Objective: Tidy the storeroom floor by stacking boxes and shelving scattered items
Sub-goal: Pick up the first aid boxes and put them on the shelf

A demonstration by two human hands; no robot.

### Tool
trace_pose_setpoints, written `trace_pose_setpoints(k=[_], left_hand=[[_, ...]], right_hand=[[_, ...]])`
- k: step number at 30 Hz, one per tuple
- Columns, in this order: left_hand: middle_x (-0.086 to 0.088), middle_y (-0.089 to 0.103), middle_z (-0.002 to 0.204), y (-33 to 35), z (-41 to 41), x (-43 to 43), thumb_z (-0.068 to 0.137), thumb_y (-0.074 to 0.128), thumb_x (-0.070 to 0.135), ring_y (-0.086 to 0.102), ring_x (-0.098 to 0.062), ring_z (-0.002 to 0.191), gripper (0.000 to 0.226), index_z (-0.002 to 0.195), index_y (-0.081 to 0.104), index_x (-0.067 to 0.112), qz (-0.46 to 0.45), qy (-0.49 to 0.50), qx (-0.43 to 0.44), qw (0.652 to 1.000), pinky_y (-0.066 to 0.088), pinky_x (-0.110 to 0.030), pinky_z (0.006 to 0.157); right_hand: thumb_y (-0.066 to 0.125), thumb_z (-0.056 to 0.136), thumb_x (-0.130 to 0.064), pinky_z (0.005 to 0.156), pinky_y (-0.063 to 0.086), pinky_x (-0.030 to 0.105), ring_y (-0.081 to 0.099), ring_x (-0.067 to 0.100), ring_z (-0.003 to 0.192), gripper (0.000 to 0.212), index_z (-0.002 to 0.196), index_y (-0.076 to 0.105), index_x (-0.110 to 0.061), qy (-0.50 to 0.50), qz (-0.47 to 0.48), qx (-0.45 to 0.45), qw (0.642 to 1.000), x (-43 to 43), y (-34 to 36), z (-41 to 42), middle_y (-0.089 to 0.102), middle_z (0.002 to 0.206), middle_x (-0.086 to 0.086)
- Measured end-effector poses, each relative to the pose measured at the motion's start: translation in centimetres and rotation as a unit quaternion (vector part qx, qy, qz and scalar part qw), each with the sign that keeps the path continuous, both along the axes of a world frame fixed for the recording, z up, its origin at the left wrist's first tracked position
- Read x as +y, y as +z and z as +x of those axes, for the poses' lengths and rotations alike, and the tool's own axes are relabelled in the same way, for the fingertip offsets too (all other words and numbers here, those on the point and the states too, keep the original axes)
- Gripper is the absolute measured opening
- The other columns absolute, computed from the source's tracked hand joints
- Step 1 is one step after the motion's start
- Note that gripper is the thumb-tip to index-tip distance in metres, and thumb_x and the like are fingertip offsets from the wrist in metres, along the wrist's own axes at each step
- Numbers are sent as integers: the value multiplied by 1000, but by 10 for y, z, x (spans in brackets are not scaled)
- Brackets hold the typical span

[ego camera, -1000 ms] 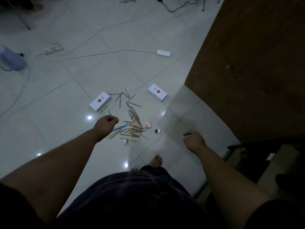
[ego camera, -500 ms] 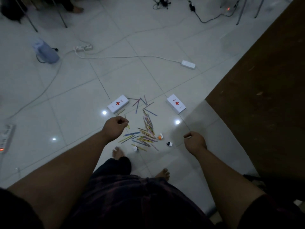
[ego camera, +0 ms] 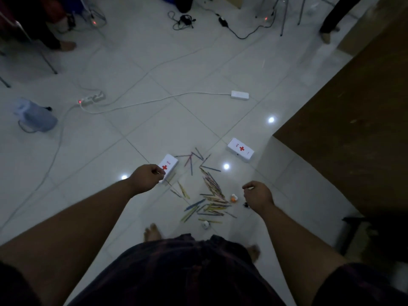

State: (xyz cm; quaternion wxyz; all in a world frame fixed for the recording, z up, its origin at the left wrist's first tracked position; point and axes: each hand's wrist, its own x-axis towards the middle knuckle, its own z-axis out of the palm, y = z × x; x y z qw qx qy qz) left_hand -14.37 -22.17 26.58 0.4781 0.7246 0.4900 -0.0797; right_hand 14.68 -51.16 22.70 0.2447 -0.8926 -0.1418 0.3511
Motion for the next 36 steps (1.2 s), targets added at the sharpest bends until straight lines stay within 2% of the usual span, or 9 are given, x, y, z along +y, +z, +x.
trace_pose_setpoints(k=[4, 7, 15, 21, 24, 29, 33, 34, 36], left_hand=[[0, 74, 94, 10, -16, 58, 91, 69, 22, 71, -18, 90, 9, 99, 74, 21, 7, 10, -13, 1000, 53, -31, 74], [-2, 75, 94, 11, -12, 92, 92, 70, 19, 72, -19, 90, 11, 102, 74, 18, -15, 12, -30, 999, 49, -28, 68], [0, 73, 96, 4, 67, 177, 94, 67, 23, 69, -18, 91, 13, 105, 73, 21, 11, -81, -36, 996, 54, -33, 79], [5, 71, 98, 16, 100, 251, 95, 67, 28, 66, -13, 90, 14, 107, 71, 23, 29, -155, -37, 987, 49, -22, 71], [5, 71, 99, 26, 106, 297, 95, 67, 30, 66, -12, 92, 16, 108, 72, 24, 30, -137, -44, 989, 50, -24, 74], [1, 70, 103, 22, 122, 353, 96, 67, 25, 63, -10, 91, 17, 111, 72, 18, 13, -119, -34, 992, 44, -16, 71], [0, 70, 103, 11, 139, 384, 96, 68, 22, 62, -10, 90, 16, 110, 72, 16, -11, -171, -32, 985, 42, -13, 68], [1, 70, 103, 8, 143, 393, 96, 68, 23, 63, -11, 93, 17, 111, 72, 16, -25, -185, -33, 982, 44, -16, 70], [-1, 71, 105, -2, 150, 413, 96, 68, 24, 66, -19, 99, 19, 112, 72, 15, -64, -209, -36, 975, 48, -26, 76]], right_hand=[[62, 89, -13, 63, 49, 24, 68, 20, 66, 19, 84, 75, -25, -25, 29, 3, 999, 58, 30, -56, 73, 70, 1], [63, 89, -15, 60, 50, 25, 67, 19, 65, 18, 82, 75, -27, -33, 39, 9, 999, 94, 39, -70, 74, 74, 1], [62, 94, -16, 59, 50, 24, 67, 18, 66, 17, 85, 74, -25, -101, 42, 23, 994, 166, 29, -47, 74, 80, 4], [63, 95, -14, 66, 49, 18, 71, 20, 85, 15, 89, 73, -22, -137, 24, 41, 989, 248, 16, -12, 74, 84, 2], [61, 96, -11, 53, 47, 15, 70, 22, 77, 14, 94, 73, -18, -145, 24, 59, 987, 290, 18, -7, 73, 82, 7], [60, 95, -7, 53, 47, 16, 63, 7, 55, 14, 96, 72, -13, -162, 59, 58, 983, 351, 24, -11, 71, 81, 10], [65, 89, -13, 69, 60, 39, 68, 28, 65, 13, 92, 74, -21, -228, 58, 76, 969, 369, 11, -31, 75, 83, 16], [66, 87, -14, 68, 62, 43, 69, 32, 66, 12, 90, 74, -22, -258, 57, 82, 961, 373, 10, -38, 75, 82, 18], [65, 89, -11, 53, 56, 31, 65, 26, 59, 12, 92, 73, -19, -322, 60, 83, 941, 383, 16, -55, 75, 85, 21]])
